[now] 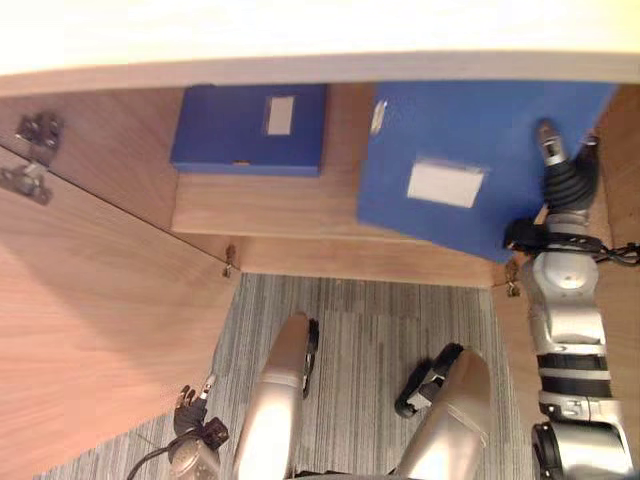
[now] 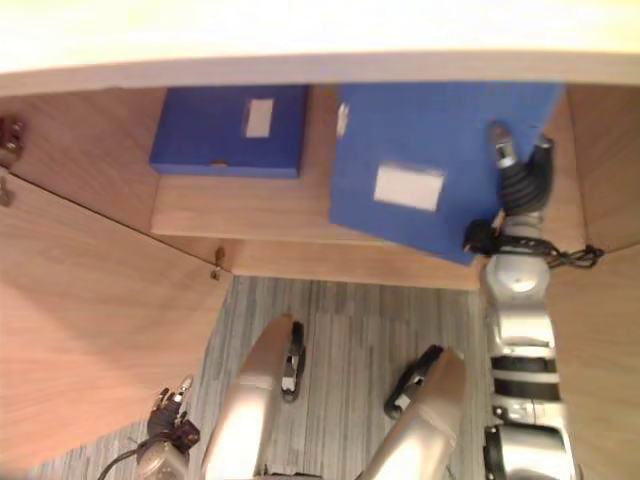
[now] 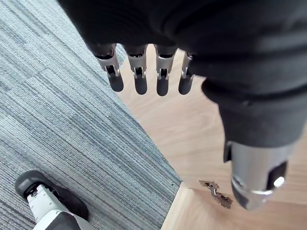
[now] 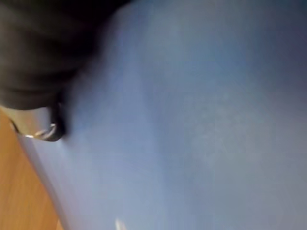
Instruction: Walk over to the cabinet, pick up the folder, carry it to the office cabinet, place the folder inside the office cabinet, then close the office cabinet door
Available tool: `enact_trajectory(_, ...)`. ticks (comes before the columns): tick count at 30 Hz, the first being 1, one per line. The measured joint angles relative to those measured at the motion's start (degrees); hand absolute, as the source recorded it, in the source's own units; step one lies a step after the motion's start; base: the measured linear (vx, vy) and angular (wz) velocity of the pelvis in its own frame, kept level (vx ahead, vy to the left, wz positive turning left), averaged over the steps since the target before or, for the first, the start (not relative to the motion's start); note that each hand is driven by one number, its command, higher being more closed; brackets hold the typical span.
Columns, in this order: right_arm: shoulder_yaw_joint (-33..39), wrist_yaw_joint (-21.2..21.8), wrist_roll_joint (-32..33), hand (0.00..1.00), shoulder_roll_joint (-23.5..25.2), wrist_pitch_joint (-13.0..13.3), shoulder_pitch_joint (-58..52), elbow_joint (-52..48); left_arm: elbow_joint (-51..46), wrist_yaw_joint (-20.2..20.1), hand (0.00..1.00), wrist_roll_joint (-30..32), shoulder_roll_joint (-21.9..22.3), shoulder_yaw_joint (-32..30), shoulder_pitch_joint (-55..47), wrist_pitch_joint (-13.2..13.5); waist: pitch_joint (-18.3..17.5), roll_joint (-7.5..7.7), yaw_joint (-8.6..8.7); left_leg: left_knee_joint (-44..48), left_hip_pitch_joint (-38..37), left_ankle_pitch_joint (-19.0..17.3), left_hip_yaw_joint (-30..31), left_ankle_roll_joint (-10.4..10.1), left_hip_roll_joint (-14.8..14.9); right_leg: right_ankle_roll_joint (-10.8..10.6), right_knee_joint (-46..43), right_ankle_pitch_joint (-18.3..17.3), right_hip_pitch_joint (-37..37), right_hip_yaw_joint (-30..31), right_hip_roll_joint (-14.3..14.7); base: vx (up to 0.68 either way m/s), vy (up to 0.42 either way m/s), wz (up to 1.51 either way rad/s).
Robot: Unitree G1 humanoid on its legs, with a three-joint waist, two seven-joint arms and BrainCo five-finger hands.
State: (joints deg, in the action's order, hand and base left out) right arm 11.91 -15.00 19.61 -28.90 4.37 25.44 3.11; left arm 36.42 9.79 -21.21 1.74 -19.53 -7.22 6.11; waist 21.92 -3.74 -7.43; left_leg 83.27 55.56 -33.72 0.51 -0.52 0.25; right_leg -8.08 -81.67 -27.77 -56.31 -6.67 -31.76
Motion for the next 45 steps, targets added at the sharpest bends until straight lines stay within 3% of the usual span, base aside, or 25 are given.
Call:
enact_trajectory(3, 1.1, 0.5, 13.9, 1.0, 0.0, 1.2, 3.2, 4.3, 0.0, 0.2, 0.0, -2.0, 0.7, 0.0, 0.2, 0.0, 0.2, -0.2, 0.09, 0.0, 0.4, 0.0, -0.2, 0.0, 0.0, 0.0, -0.2, 0.0, -0.7, 0.4, 0.1, 0.05, -0.032, -0.02)
enact_trajectory(7, 3.1, 0.1, 37.3, 1.0, 0.0, 5.8, 13.1, 13.1, -0.1, 1.7, 0.0, -5.5, 1.5, 0.1, 0.4, 0.0, 0.6, -0.96, 0.02, -0.1, 0.4, 0.1, 0.1, -0.3, 0.2, 0.1, -0.2, -0.1, -0.7, 0.7, 0.8, 0.05, -0.058, 0.0)
enact_trajectory(11, 4.6, -1.2, 46.2, 1.0, 0.3, 8.8, 19.1, 18.1, -0.1, 3.1, 0.0, -6.4, 1.6, 0.2, 2.7, 0.0, 1.2, -2.16, -1.1, -0.1, 1.5, 0.8, 1.0, -0.6, -0.1, 0.1, -0.3, -0.1, -0.8, 0.2, 0.9, 0.01, -0.044, 0.1)
enact_trajectory(17, 11.2, -7.2, 56.3, 1.0, 2.7, 13.2, 34.6, 25.3, -2.9, 5.7, 0.0, -7.6, 1.6, 1.6, 4.8, 0.0, 2.7, -3.19, -1.92, 0.0, 5.3, 3.3, 3.5, -1.4, -2.9, 0.1, -1.4, -0.8, -2.1, -0.1, -0.1, 0.0, -0.055, 0.32)
enact_trajectory(19, 12.8, -8.6, 58.1, 1.0, 2.8, 14.5, 37.9, 26.1, -4.0, 6.3, 0.0, -7.6, 1.6, 2.2, 4.9, 0.0, 3.3, -3.76, -2.04, 0.0, 6.6, 4.0, 4.0, -1.6, -3.5, 0.1, -1.9, -1.0, -2.9, -0.2, -0.4, -0.01, -0.052, 0.27)
enact_trajectory(20, 13.3, -9.4, 58.3, 0.0, 2.8, 15.1, 39.1, 26.2, -4.2, 6.5, 0.0, -7.6, 1.6, 2.9, 5.0, 0.0, 3.8, -4.29, -2.21, 0.0, 7.1, 4.4, 4.5, -1.7, -3.6, 0.1, -1.9, -1.0, -3.0, -0.6, -0.4, 0.0, -0.059, 0.13)
enact_trajectory(26, 13.0, -13.1, 58.3, 0.0, 3.8, 15.9, 43.8, 26.2, -4.4, 7.4, 0.0, -7.4, 1.6, 2.9, 5.4, -0.2, 4.7, -4.68, -2.64, 0.0, 9.4, 5.4, 5.4, -2.7, -3.9, 0.7, -3.2, -1.4, -5.3, -0.6, -0.3, 0.02, -0.051, 0.07)
enact_trajectory(35, 13.0, -13.3, 57.9, 0.0, 3.8, 15.8, 45.1, 28.5, -4.4, 8.8, 0.0, -6.0, 1.6, 2.8, 6.1, -0.6, 5.0, -4.92, -2.94, -1.1, 9.5, 6.4, 6.1, -3.6, -4.2, 1.1, -3.6, -2.1, -5.4, -0.9, -0.2, 0.04, -0.059, 0.05)
enact_trajectory(39, 12.8, -13.3, 53.7, 0.0, 2.5, 10.2, 45.2, 33.4, -4.5, 9.3, 0.0, -5.6, 1.6, 2.2, 6.4, -0.7, 5.0, -4.96, -2.52, -1.3, 9.8, 6.7, 6.5, -3.7, -4.1, 1.2, -3.5, -2.1, -5.4, -1.3, 0.1, 0.04, -0.048, 0.02)
enact_trajectory(45, 12.3, -13.5, 52.7, 0.0, 2.3, 7.1, 46.0, 38.5, -5.7, 9.9, 0.0, -5.3, 1.7, 0.3, 6.7, -0.9, 5.0, -4.98, -2.16, -1.4, 9.6, 6.8, 6.4, -3.9, -3.3, 1.3, -3.1, -2.0, -5.4, -1.4, 1.0, 0.05, -0.036, -0.05)
